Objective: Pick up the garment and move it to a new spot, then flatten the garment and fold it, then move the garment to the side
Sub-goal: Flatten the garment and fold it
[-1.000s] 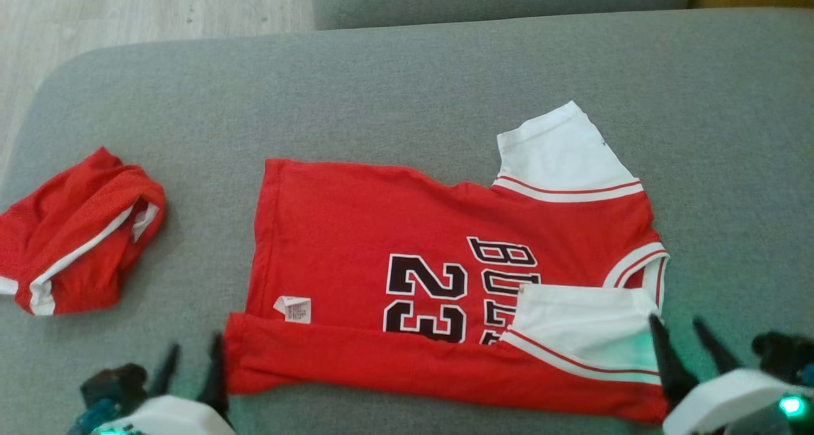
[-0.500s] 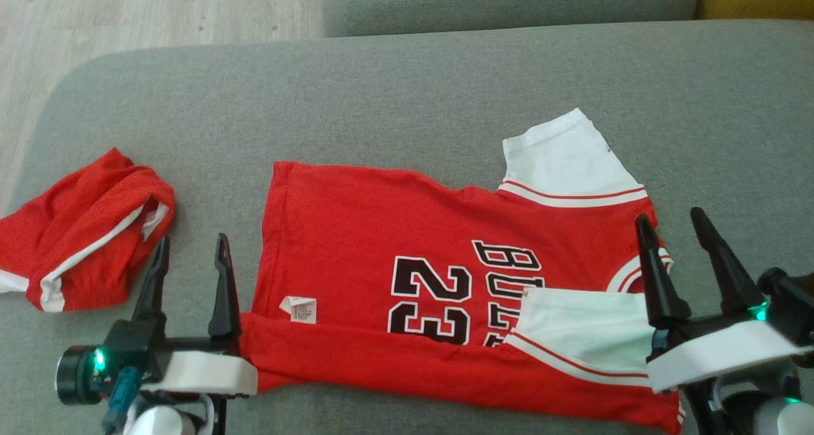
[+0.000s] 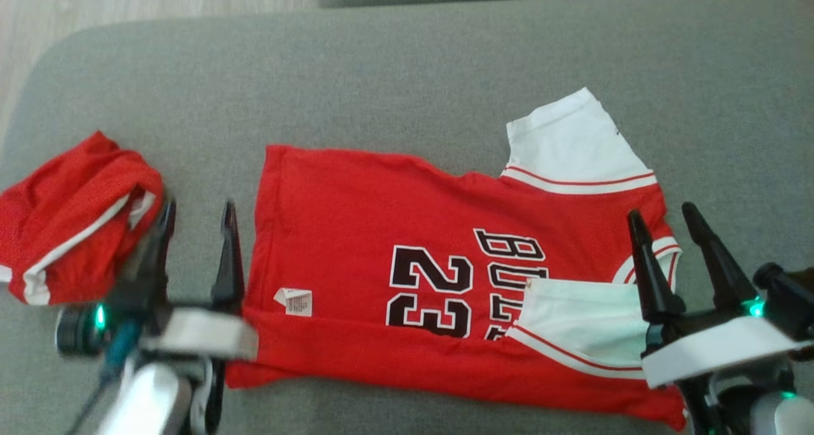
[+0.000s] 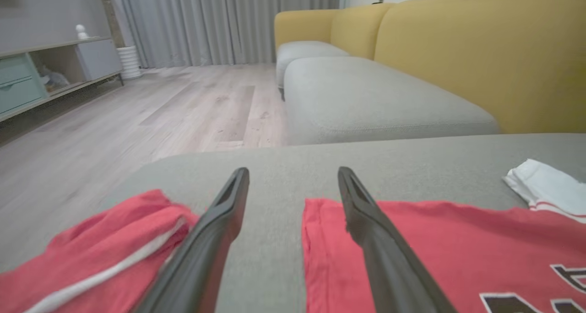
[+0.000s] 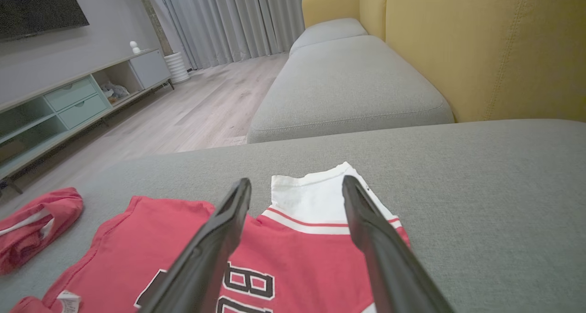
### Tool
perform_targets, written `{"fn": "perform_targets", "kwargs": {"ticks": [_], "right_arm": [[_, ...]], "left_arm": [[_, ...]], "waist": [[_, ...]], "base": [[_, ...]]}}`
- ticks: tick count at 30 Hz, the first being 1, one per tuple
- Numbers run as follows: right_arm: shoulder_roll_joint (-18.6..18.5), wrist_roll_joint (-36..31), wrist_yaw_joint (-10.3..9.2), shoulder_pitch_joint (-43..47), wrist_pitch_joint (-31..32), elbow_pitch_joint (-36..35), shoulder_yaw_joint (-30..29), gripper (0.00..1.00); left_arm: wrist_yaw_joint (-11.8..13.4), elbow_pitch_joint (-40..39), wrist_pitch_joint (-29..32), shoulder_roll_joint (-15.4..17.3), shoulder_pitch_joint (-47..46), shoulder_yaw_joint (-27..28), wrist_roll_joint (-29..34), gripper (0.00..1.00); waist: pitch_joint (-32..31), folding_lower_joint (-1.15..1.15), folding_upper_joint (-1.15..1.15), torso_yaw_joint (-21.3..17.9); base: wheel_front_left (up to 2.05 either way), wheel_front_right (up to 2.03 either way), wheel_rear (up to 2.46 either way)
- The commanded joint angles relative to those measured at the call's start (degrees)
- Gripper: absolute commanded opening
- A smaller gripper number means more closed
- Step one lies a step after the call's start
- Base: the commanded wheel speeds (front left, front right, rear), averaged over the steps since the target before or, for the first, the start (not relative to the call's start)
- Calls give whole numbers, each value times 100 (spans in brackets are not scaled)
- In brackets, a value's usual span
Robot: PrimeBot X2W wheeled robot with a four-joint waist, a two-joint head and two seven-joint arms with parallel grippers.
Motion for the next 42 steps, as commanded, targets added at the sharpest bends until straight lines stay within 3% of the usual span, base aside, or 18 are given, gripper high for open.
{"fn": "perform_targets", "kwargs": {"ticks": [1,11,17,21,22,23,24,31,42], "right_arm": [[-63,39,22,-378,-41,-225,108,100],[-63,137,22,-731,-31,-108,208,100],[-63,240,22,-777,-28,91,108,100],[-63,222,22,-852,110,317,13,100],[-63,183,22,-901,141,385,-22,100],[-63,175,22,-967,163,453,-48,100],[-63,174,22,-1052,185,527,-78,100],[-425,244,22,-2265,294,1554,-228,100],[-1188,626,22,-4563,574,4408,403,100]], "left_arm": [[-100,-75,64,154,-641,168,-73,100],[-1170,1946,987,-107,-2706,-66,-687,100],[-1580,3153,1484,-279,-3178,-204,-973,100],[-1725,3640,1702,-366,-3342,-245,-1108,98],[-1751,3720,1720,-381,-3374,-255,-1124,65],[-1785,3792,1733,-395,-3404,-269,-1137,17],[-1820,3867,1765,-405,-3431,-288,-1150,0],[-1945,4101,1570,-491,-3636,-369,-1136,0],[-2066,4239,1152,-841,-4094,-535,-1089,0]], "waist": [[198,0,0,-10],[1046,0,0,-260],[1193,0,0,-352],[1210,0,0,-352],[1212,0,0,-347],[1213,0,0,-340],[1216,0,0,-334],[1311,0,0,-226],[1616,0,0,362]], "base": [[0,0,0],[0,0,0],[0,0,0],[0,0,0],[0,0,0],[0,0,0],[0,0,0],[0,0,0],[0,0,0]]}}
